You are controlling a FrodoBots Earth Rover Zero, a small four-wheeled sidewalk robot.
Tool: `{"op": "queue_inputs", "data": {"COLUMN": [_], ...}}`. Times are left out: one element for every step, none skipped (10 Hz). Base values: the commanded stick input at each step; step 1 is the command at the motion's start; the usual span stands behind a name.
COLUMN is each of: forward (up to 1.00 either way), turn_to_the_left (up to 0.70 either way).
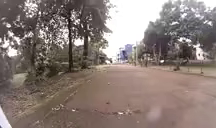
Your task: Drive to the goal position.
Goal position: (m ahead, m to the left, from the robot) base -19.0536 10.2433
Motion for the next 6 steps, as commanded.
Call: {"op": "queue_inputs", "data": {"forward": [0.7,0.7,0.7,0.7,0.62,0.21], "turn_to_the_left": [0.0,0.0,0.0,0.0,0.0,0.0]}}
